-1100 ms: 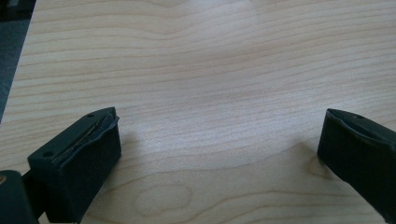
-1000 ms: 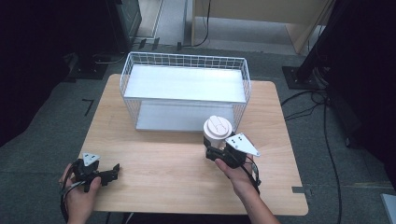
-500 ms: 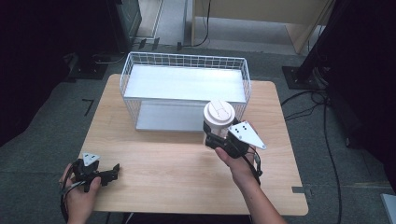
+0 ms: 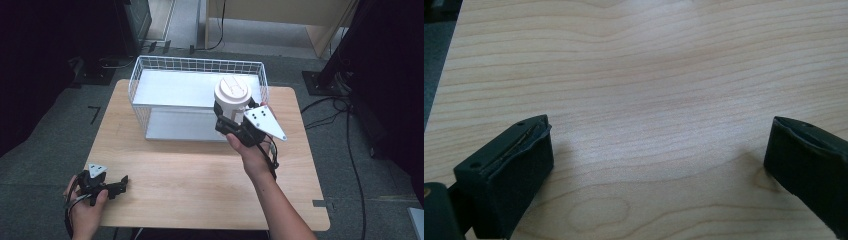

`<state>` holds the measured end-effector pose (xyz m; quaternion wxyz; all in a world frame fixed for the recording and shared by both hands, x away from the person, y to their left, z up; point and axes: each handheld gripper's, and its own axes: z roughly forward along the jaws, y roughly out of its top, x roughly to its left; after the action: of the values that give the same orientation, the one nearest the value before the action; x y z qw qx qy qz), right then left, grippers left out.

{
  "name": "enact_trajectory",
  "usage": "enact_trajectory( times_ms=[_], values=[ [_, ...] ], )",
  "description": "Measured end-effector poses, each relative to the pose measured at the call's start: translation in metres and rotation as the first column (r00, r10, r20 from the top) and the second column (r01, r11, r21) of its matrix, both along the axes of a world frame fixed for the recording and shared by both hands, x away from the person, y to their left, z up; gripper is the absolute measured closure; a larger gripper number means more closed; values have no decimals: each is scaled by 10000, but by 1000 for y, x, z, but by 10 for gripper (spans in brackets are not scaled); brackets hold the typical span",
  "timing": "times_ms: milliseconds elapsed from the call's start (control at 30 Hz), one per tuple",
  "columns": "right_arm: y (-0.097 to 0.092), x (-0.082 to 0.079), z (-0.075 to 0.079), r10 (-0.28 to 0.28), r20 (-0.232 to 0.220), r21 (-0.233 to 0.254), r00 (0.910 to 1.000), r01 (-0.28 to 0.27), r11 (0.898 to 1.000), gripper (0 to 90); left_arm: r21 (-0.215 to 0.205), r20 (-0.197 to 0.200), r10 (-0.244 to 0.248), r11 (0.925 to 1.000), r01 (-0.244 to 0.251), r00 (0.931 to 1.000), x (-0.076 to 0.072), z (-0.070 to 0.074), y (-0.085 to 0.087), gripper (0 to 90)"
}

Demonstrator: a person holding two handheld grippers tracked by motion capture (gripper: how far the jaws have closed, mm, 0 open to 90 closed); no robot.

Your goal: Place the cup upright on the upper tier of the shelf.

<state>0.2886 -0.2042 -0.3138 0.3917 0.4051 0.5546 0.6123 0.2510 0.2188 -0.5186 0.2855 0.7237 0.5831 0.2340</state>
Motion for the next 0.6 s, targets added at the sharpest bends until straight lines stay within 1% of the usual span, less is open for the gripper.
enact_trajectory(
  times_ms=[67, 100, 167, 233, 300, 367, 433, 500, 567, 600],
  values=[
    [1, 5, 8, 18, 128, 82, 9999, -19, 10000, 153, -2, -2, 0, 10000, 0, 10000, 0, 0, 0, 0],
    [1, 5, 8, 18, 128, 82, 9999, -19, 10000, 153, -6, -5, 2, 10000, -2, 10000, 0, 0, 0, 0],
    [2, 10, 15, -12, 223, 75, 9997, 10, 10000, 153, -1, 0, 0, 10000, 0, 10000, 0, 0, 0, 0],
    [5, 18, 25, -88, 368, 98, 9993, 85, 9999, 153, -2, -1, -1, 10000, 1, 10000, 0, 0, 0, 0],
    [7, 23, 29, -167, 462, 96, 9988, 163, 9998, 153, -10, -5, 1, 10000, -1, 10000, 0, 0, 0, 0],
    [9, 29, 32, -225, 615, 63, 9979, 222, 9997, 153, -4, -5, 0, 10000, 0, 10000, 0, 0, 0, 0],
    [10, 32, 34, -297, 661, 42, 9974, 294, 9996, 153, -1, -1, -1, 10000, 1, 10000, 0, 0, 0, 0],
    [13, 40, 36, -546, 803, -6, 9953, 548, 9985, 153, -26, 5, 10, 10000, -10, 10000, 0, 0, 0, 0],
    [15, 49, 36, -647, 988, -5, 9930, 651, 9979, 153, -36, 10, 15, 10000, -15, 10000, 0, 0, 0, 0],
    [16, 57, 35, -789, 1177, -41, 9899, 799, 9968, 153, -30, 25, 16, 10000, -16, 10000, 0, 0, 0, 0]
  ],
)
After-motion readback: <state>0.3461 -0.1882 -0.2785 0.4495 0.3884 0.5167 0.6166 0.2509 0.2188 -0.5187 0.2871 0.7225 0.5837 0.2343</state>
